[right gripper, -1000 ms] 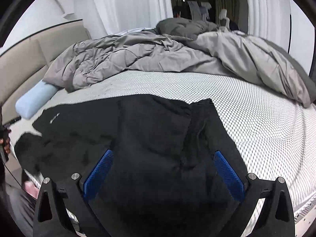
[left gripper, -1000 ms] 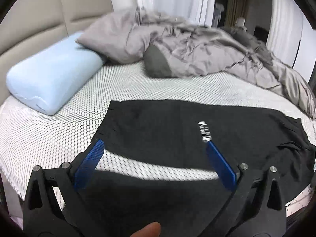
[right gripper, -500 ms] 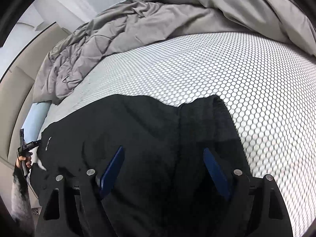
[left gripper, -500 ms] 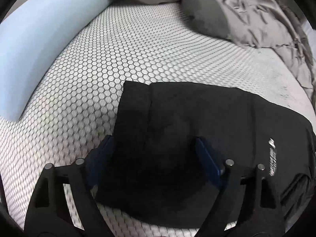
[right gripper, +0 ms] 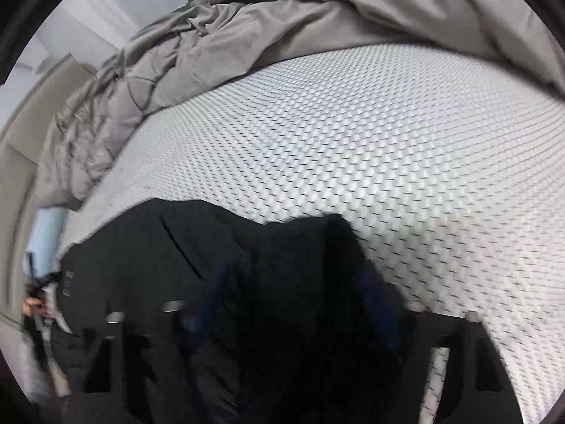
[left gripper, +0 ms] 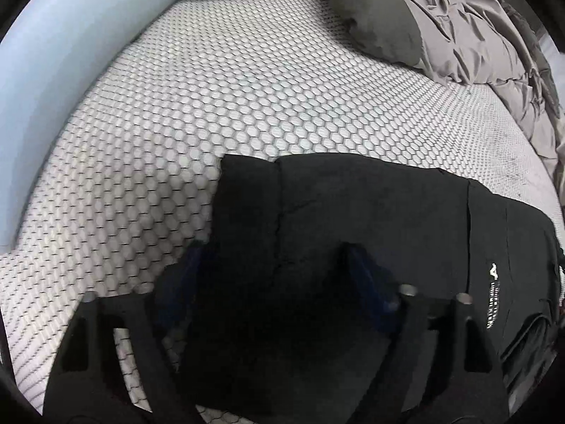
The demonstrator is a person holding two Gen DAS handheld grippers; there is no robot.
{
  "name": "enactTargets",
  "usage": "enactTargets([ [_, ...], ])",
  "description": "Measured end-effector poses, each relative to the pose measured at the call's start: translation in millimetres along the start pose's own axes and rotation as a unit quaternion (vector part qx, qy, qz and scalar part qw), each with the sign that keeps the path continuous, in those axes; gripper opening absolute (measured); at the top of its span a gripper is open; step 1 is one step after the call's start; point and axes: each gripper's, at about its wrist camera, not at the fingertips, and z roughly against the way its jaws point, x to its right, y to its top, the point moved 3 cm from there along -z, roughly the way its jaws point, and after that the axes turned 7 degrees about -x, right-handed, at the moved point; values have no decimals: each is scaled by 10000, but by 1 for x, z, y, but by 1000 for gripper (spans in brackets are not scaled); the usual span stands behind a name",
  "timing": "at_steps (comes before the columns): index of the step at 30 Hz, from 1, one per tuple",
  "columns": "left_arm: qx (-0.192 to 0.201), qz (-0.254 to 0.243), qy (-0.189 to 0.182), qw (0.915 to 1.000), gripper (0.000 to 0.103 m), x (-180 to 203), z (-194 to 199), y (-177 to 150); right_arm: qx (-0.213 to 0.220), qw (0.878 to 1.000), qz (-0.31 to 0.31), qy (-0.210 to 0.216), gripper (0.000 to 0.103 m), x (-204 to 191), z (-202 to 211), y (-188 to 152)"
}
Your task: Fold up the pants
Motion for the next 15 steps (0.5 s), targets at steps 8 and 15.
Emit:
enactTargets([
  [8,694,-196,474,9963,24,18,7,21,837,9932,575,-569,7,-30,18,30],
  [15,1132,310,481,9919,30,42,20,60,1283,9877,244,-861,7,-10,21,79],
])
